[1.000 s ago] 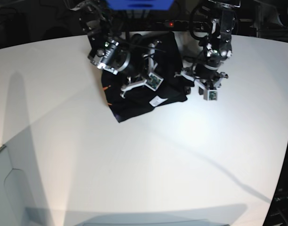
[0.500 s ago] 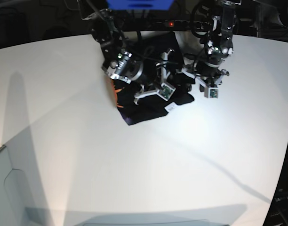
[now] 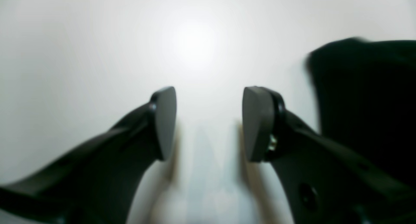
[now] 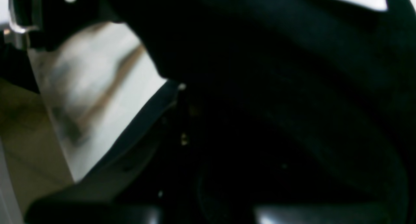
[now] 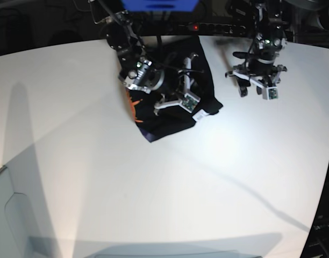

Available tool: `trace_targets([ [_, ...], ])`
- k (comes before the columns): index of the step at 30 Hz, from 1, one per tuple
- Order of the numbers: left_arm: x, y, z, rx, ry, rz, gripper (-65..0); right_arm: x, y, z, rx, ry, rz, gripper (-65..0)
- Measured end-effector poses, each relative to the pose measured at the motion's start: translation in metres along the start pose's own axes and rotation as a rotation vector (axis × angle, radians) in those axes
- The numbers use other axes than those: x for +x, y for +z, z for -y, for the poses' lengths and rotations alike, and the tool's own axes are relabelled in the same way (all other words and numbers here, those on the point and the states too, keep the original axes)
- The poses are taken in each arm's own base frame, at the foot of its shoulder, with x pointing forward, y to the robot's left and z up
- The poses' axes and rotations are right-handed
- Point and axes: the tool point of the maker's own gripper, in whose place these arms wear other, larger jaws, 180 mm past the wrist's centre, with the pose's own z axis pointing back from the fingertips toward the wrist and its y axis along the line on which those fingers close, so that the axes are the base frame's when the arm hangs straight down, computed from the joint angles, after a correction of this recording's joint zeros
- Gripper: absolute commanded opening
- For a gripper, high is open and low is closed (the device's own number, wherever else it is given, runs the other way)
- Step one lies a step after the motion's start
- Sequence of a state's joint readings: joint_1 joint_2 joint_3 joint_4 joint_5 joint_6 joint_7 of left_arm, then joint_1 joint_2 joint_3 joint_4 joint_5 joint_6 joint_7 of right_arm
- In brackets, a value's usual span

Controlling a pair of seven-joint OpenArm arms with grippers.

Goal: Fold the T-shirt properly

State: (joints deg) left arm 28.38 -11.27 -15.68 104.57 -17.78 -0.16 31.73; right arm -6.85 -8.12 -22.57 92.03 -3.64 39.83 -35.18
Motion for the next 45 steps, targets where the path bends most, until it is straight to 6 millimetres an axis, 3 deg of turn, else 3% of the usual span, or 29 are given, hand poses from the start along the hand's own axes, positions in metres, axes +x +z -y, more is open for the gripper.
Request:
trace_targets([
  [3,0.001,0.001,-0.008,0.019,0.006,0.003,-33.4,0.003,-0.002,-0.006,0.017,0.02,0.0,-46.0],
  [7,0.002,0.004,-0.02,0.049,0.014,0.008,-33.4,0.022,0.003,-0.011,0.018,0.054,0.046,-36.9],
  [16,0.01,0.01,-0.048,0.122,0.039,0.033,-33.3,0.072,0.043,-0.018,-0.042,0.114,0.2,-35.8],
  [20,0.012,0.01,-0.052,0.132,0.042,0.039,-33.3,0.084,0.068,-0.003,-0.111,0.153,0.251,-35.8],
  [22,0.012,0.011,-0.053,0.134,0.042,0.04,-33.3,0.076,0.076,0.012,-0.159,0.138,0.235,-35.6],
  [27,0.013,0.011,-0.056,0.142,0.046,0.044,-33.3,0.029,0.092,0.041,-0.242,0.097,0.117,-35.6],
  [33,0.014,0.011,-0.055,0.141,0.049,0.046,-33.3,-0.004,0.095,0.028,-0.218,0.056,0.048,-35.6],
  [37,0.014,0.011,-0.055,0.141,0.05,0.045,-33.3,-0.012,0.094,0.018,-0.199,0.038,0.031,-35.6],
  [45,0.014,0.011,-0.055,0.141,0.049,0.045,-33.3,-0.019,0.092,0.02,-0.195,0.033,0.014,-35.7],
])
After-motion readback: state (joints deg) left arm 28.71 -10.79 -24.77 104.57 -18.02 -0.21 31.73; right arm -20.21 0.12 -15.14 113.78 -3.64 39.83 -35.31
